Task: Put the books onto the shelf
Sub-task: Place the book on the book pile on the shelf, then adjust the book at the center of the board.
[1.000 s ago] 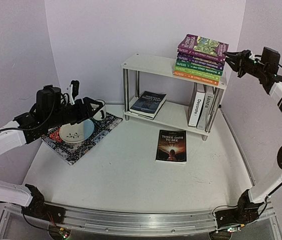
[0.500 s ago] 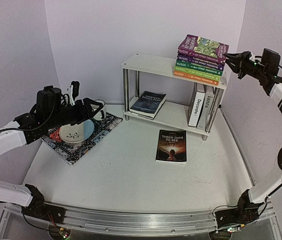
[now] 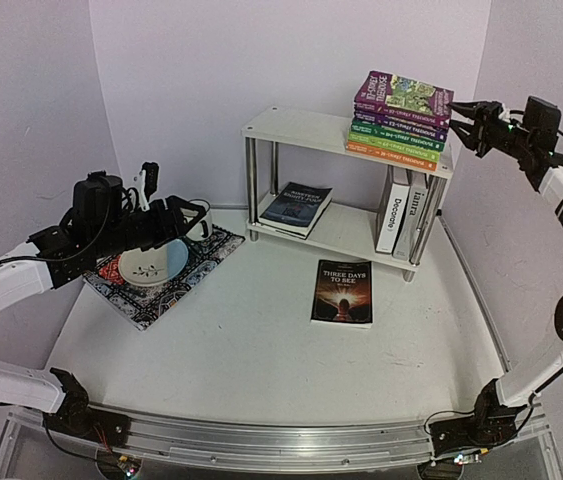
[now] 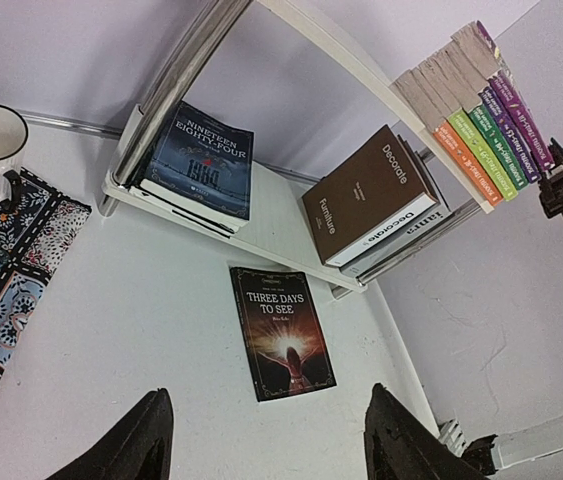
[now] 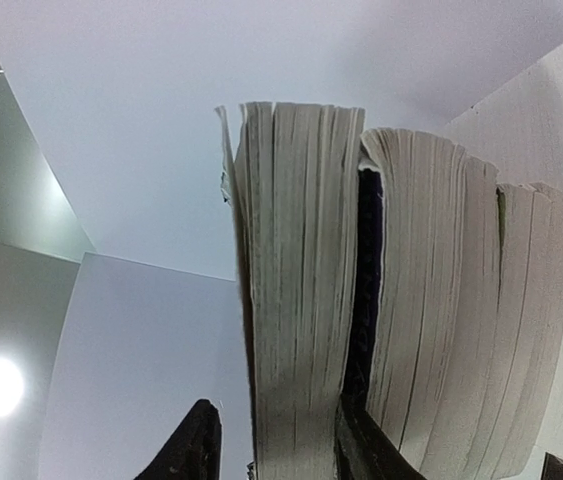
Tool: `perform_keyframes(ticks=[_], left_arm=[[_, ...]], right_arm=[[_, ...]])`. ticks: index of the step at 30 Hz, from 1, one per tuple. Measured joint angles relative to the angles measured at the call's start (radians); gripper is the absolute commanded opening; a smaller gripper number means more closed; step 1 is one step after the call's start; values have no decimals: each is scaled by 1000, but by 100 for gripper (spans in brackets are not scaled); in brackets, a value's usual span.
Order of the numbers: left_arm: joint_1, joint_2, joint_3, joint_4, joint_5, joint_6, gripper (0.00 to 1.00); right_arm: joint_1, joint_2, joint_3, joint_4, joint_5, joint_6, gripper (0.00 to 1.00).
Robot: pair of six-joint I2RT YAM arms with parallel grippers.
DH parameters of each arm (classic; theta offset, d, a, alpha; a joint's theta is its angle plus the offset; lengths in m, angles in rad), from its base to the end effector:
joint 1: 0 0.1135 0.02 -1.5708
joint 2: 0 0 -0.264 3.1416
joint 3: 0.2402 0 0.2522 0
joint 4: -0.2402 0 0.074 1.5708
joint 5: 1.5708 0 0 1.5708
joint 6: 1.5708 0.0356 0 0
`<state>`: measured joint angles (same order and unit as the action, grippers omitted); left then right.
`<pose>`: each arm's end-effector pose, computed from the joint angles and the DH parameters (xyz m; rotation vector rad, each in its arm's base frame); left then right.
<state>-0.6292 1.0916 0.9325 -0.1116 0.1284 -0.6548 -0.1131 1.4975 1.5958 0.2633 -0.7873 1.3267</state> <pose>0.2035 -0.1537 0.3390 0.0708 1.9625 -0.9940 0.3320 -0.0123 0.4956 0.2632 1.4578 1.4811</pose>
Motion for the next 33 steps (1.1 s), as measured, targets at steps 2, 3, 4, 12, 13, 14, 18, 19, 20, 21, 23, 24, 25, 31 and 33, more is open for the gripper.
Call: perform_keyframes(ticks=[2,3,4,12,13,14,18,19,20,21,23,24,25,31,33], left_arm=[[0,0,0,0,0,0,67],[0,0,0,0,0,0,67],[0,0,0,0,0,0,67],[0,0,0,0,0,0,67],[0,0,0,0,0,0,67],[0,0,0,0,0,0,67],[0,0,0,0,0,0,67],[0,0,0,0,0,0,67],[0,0,0,0,0,0,67],[0,0,0,0,0,0,67],[0,0,0,0,0,0,67],[0,0,0,0,0,0,67],[0,0,0,0,0,0,67],[0,3,-4,9,7,0,68],[0,11,-11,18,16,-1,68]], right_arm=[[0,0,5,-2,-1,-3,46],[0,0,10,-5,-1,-7,49],[0,0,16,-11,-1,-10,52],[-1,-12,44,-84,20,-83,60],[-1,-14,48,-96,24,-94,61],[-2,-17,51,-110,31,-107,61],[-6,-36,59,-163,58,-154,62],[-7,-40,63,-178,65,-164,62],[-7,-43,70,-192,72,-175,62],[-8,-45,79,-207,79,-187,62],[-9,-53,91,-234,95,-216,63],[-10,-60,94,-248,104,-231,64],[-10,-69,95,-262,115,-248,64],[-11,-211,3,-338,161,-351,65],[-11,-287,-82,-347,167,-384,64]])
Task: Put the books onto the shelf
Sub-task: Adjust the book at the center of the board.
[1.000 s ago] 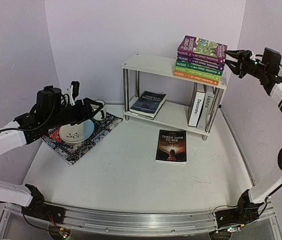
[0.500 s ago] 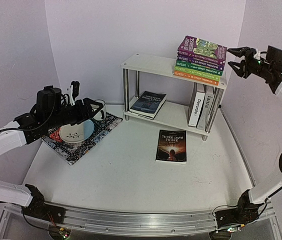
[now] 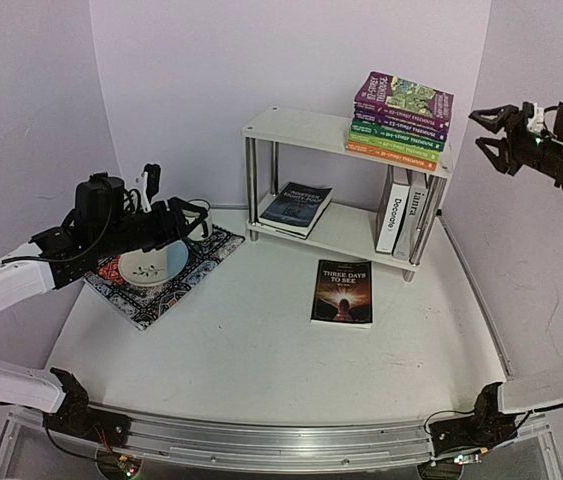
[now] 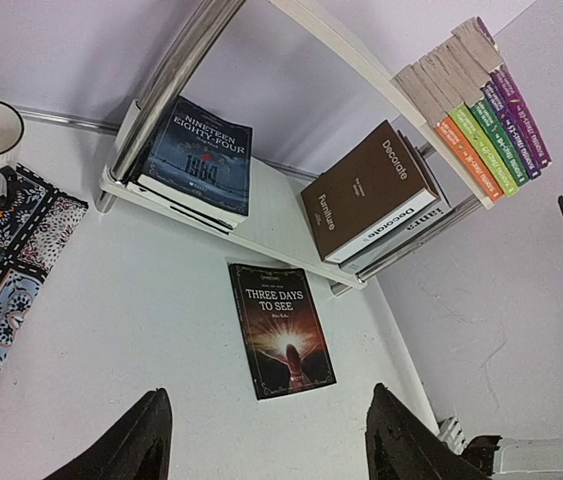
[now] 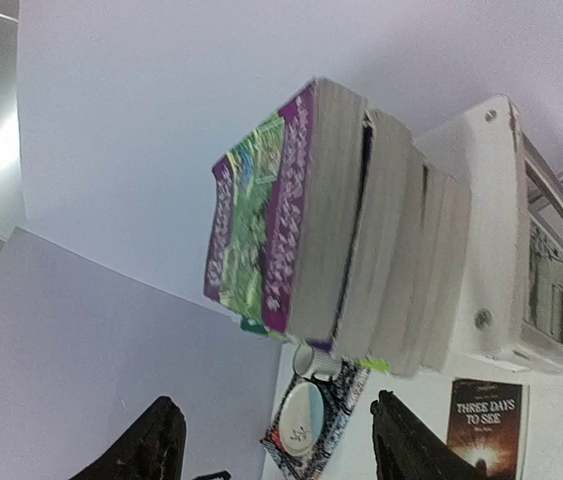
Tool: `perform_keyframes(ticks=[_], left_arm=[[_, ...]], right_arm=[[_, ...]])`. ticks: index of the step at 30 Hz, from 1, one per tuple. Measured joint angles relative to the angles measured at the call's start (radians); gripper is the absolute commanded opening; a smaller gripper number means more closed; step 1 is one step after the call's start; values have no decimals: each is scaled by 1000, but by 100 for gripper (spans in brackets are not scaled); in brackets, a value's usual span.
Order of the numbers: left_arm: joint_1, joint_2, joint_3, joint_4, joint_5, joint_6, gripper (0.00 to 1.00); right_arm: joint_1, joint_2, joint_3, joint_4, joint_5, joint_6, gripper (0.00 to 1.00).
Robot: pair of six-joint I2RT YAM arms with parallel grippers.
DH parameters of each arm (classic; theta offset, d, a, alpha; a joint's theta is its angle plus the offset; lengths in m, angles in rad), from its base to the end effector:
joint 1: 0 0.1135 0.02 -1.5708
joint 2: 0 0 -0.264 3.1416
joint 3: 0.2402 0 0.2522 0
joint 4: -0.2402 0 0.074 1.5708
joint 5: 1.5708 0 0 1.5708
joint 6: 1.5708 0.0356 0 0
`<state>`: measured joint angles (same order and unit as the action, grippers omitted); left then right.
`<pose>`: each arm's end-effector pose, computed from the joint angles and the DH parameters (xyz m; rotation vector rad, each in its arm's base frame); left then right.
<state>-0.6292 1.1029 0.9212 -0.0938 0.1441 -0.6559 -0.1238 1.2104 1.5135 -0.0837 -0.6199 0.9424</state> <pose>0.2054 -0.1559 0.3342 0.0812 1.9704 -1.0064 0.2440 -0.0095 0.5133 0.2261 1.4661 1.0887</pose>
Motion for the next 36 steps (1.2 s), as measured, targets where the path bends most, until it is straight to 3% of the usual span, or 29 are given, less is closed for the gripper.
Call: perform_keyframes(ticks=[6,14,17,23,31,36], left_arm=[[0,60,-43,57,54,-26,73],[-10,198,-73,154,132,-70,78],[-27,254,-73,184,145,-78,80],[-73,399,-71,218,157,-82,84],[-133,583,-5,279,206,-109,83],[-163,693,58,326,249,-134,82]], right_arm=[[0,-170,-266,-52,8,-77,63],[21,-238,-575,-83,24,-124,61],[99,-237,-664,-71,71,-134,59],[368,-179,-800,24,201,-133,56],[541,-67,-930,202,360,-110,55],[587,24,-955,295,398,-100,53]])
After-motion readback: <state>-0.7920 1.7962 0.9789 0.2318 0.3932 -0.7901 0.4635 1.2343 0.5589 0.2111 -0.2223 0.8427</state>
